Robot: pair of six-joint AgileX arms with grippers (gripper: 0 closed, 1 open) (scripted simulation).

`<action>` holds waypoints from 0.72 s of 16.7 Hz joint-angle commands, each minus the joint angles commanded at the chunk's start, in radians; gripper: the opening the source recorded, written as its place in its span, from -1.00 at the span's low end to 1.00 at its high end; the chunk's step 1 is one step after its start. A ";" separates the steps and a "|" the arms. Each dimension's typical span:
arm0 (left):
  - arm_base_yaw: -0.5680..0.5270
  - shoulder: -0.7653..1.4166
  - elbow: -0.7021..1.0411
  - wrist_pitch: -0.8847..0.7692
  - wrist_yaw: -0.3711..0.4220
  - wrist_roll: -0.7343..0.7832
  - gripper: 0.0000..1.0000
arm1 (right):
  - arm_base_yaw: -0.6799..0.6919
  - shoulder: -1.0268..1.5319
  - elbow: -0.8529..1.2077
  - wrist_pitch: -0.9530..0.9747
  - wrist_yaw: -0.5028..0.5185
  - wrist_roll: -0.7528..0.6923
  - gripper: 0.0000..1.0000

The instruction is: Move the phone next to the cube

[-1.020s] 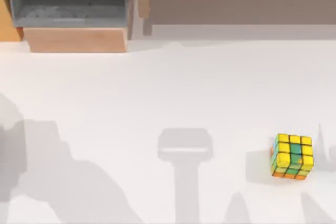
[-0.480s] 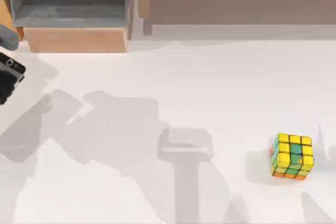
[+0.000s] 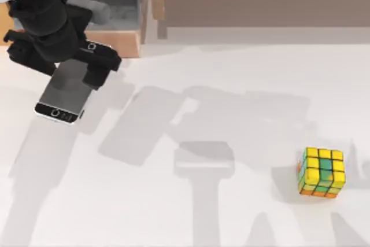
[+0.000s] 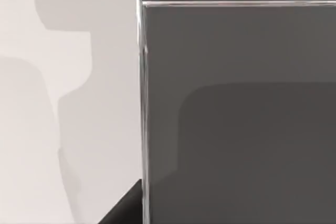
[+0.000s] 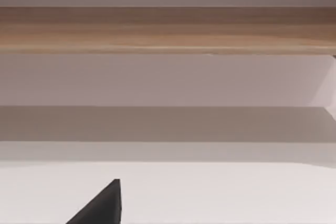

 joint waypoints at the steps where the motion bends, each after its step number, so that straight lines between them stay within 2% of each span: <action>1: -0.049 0.021 0.030 -0.017 0.000 -0.075 -1.00 | 0.000 0.000 0.000 0.000 0.000 0.000 1.00; 7: -0.328 0.152 0.196 -0.115 -0.001 -0.502 -1.00 | 0.000 0.000 0.000 0.000 0.000 0.000 1.00; 12: -0.515 0.246 0.302 -0.181 -0.001 -0.788 -1.00 | 0.000 0.000 0.000 0.000 0.000 0.000 1.00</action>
